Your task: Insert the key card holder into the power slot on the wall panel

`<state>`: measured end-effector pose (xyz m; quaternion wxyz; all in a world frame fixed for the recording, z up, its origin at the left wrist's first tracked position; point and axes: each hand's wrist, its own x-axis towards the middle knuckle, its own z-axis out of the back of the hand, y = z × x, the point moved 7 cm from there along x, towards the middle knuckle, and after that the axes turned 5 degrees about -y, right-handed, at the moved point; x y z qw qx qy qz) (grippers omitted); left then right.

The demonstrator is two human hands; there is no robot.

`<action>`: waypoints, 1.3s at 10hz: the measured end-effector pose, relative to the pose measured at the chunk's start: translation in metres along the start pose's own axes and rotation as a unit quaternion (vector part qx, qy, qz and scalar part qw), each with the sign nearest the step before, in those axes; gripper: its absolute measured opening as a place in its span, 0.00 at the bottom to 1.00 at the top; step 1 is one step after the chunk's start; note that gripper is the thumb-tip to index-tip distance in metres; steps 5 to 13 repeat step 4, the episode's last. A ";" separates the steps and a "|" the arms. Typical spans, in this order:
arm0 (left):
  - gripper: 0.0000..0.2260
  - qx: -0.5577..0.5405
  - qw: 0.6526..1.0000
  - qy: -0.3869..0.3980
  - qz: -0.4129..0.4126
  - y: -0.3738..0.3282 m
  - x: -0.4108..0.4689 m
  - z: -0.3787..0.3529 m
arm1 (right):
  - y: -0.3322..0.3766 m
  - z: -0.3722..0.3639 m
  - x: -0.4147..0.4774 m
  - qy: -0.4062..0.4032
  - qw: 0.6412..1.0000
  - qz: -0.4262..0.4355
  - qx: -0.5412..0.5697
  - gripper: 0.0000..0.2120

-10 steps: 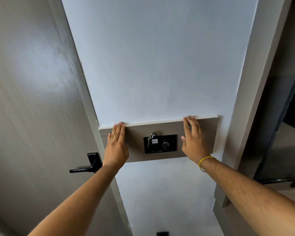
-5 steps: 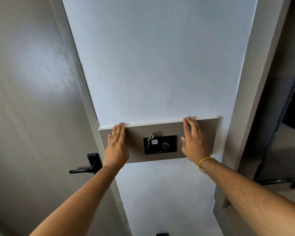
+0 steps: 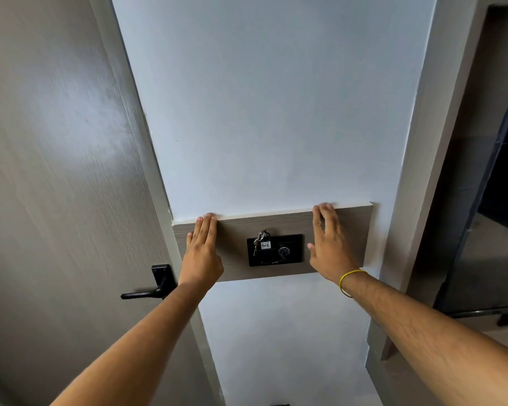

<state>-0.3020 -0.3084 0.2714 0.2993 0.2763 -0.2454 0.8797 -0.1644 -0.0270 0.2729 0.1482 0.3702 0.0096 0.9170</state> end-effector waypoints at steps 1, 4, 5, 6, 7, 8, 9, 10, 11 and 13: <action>0.41 0.012 1.000 0.021 0.016 -0.003 0.006 0.006 | 0.004 0.003 0.002 0.023 0.999 0.008 -0.022 0.45; 0.36 0.039 0.994 -0.080 -0.059 -0.047 0.086 0.100 | 0.041 0.092 0.080 -0.108 0.993 0.035 0.032 0.45; 0.36 0.039 0.994 -0.080 -0.059 -0.047 0.086 0.100 | 0.041 0.092 0.080 -0.108 0.993 0.035 0.032 0.45; 0.36 0.039 0.994 -0.080 -0.059 -0.047 0.086 0.100 | 0.041 0.092 0.080 -0.108 0.993 0.035 0.032 0.45; 0.36 0.039 0.994 -0.080 -0.059 -0.047 0.086 0.100 | 0.041 0.092 0.080 -0.108 0.993 0.035 0.032 0.45; 0.36 0.039 0.994 -0.080 -0.059 -0.047 0.086 0.100 | 0.041 0.092 0.080 -0.108 0.993 0.035 0.032 0.45; 0.36 0.039 0.994 -0.080 -0.059 -0.047 0.086 0.100 | 0.041 0.092 0.080 -0.108 0.993 0.035 0.032 0.45; 0.36 0.039 0.994 -0.080 -0.059 -0.047 0.086 0.100 | 0.041 0.092 0.080 -0.108 0.993 0.035 0.032 0.45; 0.36 0.039 0.994 -0.080 -0.059 -0.047 0.086 0.100 | 0.041 0.092 0.080 -0.108 0.993 0.035 0.032 0.45; 0.36 0.039 0.994 -0.080 -0.059 -0.047 0.086 0.100 | 0.041 0.092 0.080 -0.108 0.993 0.035 0.032 0.45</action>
